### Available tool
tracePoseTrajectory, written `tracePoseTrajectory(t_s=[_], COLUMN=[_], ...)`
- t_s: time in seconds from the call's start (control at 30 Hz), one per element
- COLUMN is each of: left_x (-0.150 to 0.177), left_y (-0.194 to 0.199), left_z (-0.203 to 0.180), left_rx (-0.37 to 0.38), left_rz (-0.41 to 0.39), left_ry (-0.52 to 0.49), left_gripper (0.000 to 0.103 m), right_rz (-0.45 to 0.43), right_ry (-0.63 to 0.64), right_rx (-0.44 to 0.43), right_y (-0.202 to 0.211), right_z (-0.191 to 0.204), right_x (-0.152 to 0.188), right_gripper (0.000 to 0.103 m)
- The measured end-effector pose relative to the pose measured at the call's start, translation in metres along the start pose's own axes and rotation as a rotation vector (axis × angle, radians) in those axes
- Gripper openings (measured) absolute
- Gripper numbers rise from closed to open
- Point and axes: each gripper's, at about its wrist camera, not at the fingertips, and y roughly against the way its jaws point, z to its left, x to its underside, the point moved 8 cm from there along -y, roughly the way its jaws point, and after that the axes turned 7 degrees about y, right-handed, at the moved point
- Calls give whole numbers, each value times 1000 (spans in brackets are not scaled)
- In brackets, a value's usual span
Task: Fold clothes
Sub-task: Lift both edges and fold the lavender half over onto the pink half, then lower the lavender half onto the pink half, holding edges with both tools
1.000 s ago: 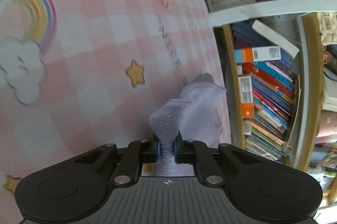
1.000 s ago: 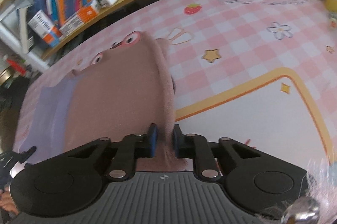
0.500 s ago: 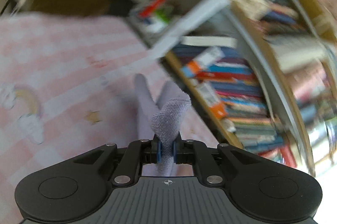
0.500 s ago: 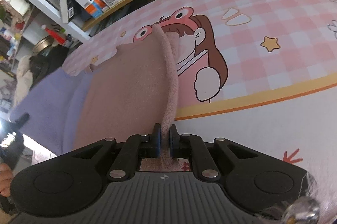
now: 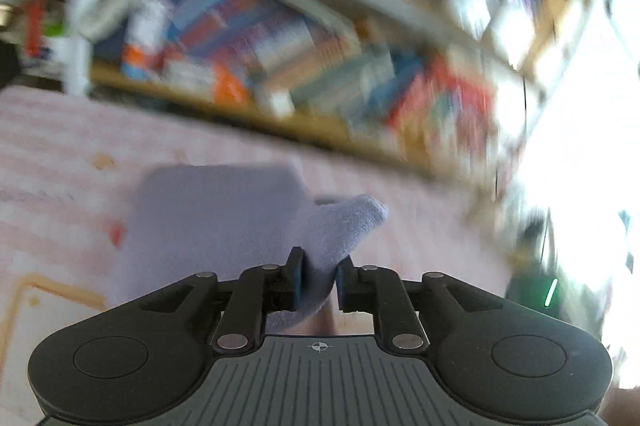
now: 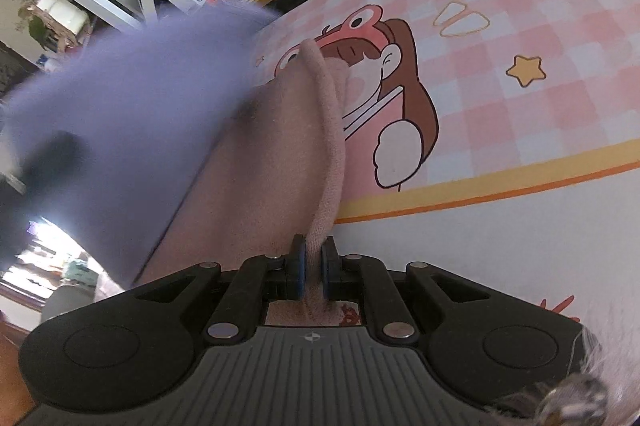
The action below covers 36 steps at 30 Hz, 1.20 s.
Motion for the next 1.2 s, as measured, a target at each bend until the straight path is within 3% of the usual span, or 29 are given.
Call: tracePoseTrajectory(t_s=[0.03, 0.13, 0.2, 0.27, 0.33, 0.4, 0.47, 0.57, 0.6, 0.63, 0.67, 0.73, 0.87, 0.93, 1.0, 1.07, 1.2], left_x=[13, 33, 41, 46, 48, 43, 36, 13, 6, 2, -2, -4, 7, 20, 30, 39, 39], left_y=[-13, -28, -32, -33, -33, -23, -2, 26, 29, 30, 30, 25, 11, -1, -8, -15, -14], left_z=[-5, -7, -6, -8, -12, -19, -24, -13, -2, 10, 22, 46, 70, 67, 63, 58, 65], left_rx=[-30, -88, -90, -86, -85, -63, 5, 51, 32, -7, -48, -140, -212, -203, -185, -167, -125], left_rz=[53, 111, 138, 155, 165, 144, 83, -22, -46, -58, -68, -55, 3, 53, 92, 129, 147], left_ry=[-49, -115, -106, -103, -117, -139, -140, -82, -47, -30, -16, -7, -14, -48, -69, -88, -56], left_gripper=[19, 27, 38, 57, 61, 61, 61, 60, 59, 51, 39, 26, 18, 18, 18, 18, 18], right_rz=[1, 0, -1, -10, -31, -67, -110, -134, -127, -120, -113, -92, -27, -3, 9, 2, -130], right_ry=[-7, -28, -40, -55, -71, -89, -106, -116, -114, -113, -111, -106, -55, -28, 3, 78, 315], right_rx=[-12, -41, -52, -43, -33, -28, -44, -77, -90, -104, -118, -139, -127, -87, -45, -5, -65], right_y=[1, 9, 14, 21, 31, 42, 53, 59, 57, 55, 53, 47, 25, 11, 0, -5, 20], right_z=[-2, -8, -13, -18, -24, -28, -28, -20, -15, -10, -5, 5, 25, 31, 36, 44, 73], right_x=[0, 2, 3, 2, -2, -8, -18, -27, -29, -31, -33, -36, -35, -36, -36, -36, -35], right_gripper=[8, 9, 19, 26, 33, 36, 40, 51, 60, 64, 67, 67, 69, 69, 63, 19, 14])
